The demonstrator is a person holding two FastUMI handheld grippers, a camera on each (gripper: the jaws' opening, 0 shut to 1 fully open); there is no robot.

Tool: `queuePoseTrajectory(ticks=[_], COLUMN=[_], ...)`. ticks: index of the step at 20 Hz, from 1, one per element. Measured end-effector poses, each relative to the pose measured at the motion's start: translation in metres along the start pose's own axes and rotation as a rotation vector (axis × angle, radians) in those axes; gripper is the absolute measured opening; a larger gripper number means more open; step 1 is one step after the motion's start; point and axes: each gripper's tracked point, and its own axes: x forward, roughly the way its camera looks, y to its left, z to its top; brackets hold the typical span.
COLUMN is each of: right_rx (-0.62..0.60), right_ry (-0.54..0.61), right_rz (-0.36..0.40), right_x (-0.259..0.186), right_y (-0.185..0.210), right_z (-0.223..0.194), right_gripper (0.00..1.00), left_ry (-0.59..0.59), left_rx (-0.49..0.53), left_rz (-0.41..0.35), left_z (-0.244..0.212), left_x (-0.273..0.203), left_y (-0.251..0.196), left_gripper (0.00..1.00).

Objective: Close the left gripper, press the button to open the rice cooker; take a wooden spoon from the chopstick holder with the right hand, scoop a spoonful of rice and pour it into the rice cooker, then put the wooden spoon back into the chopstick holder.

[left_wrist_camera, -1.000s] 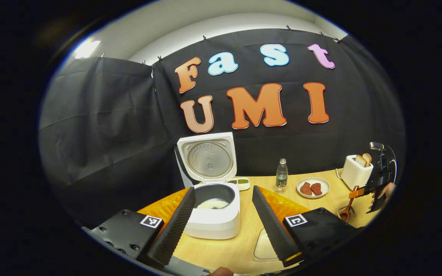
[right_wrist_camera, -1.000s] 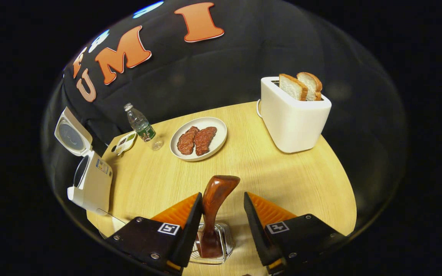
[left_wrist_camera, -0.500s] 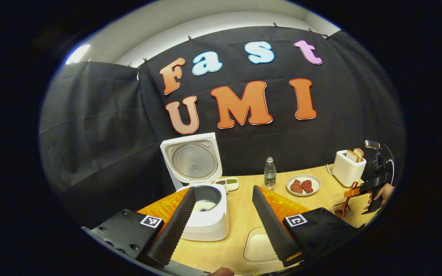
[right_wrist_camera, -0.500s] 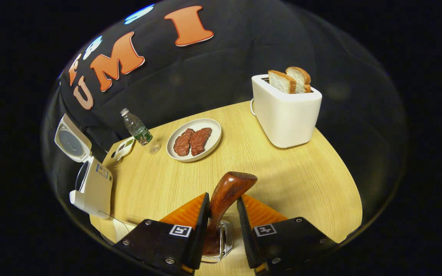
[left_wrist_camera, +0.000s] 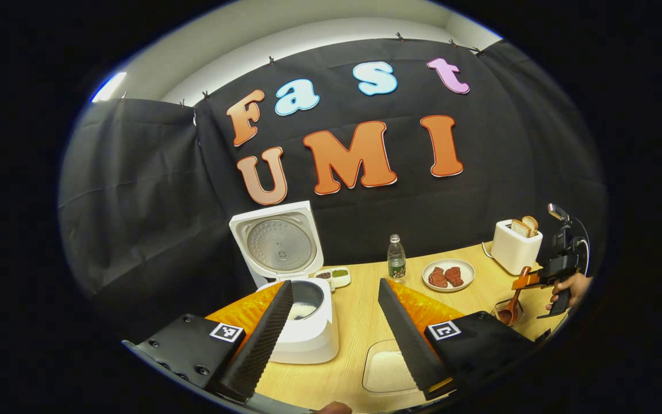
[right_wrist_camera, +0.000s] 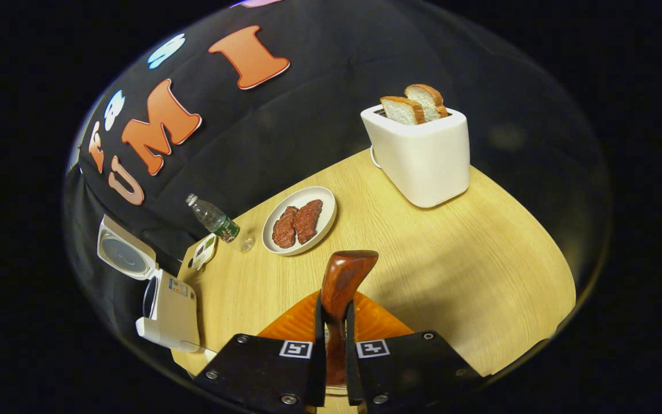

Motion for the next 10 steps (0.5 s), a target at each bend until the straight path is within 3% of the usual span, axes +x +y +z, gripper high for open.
queuePoseTrajectory(ticks=[3, 4, 5, 6, 10], right_rx=[0.014, 0.016, 0.011, 0.002, 0.021], right_ry=[-0.047, -0.071, -0.097, -0.126, -0.203], right_rz=[-0.015, -0.02, -0.019, -0.024, -0.038], right_x=[-0.016, -0.02, -0.026, -0.036, -0.051], right_y=[-0.002, -0.002, 0.001, 0.0, 0.003], right_z=[0.0, 0.0, -0.002, -0.006, -0.012], right_gripper=[0.12, 0.12, 0.12, 0.12, 0.08], left_ry=[0.004, 0.001, -0.002, -0.005, -0.027], left_rx=[-0.016, -0.017, -0.017, -0.014, -0.008], left_rz=[0.002, 0.0, -0.004, -0.009, -0.041], left_z=[-0.006, -0.007, -0.006, -0.007, 0.0], left_x=[0.001, 0.002, 0.003, 0.005, 0.014], left_y=[0.006, 0.007, 0.007, 0.007, 0.007], left_gripper=[0.96, 1.0, 0.96, 1.0, 1.0])
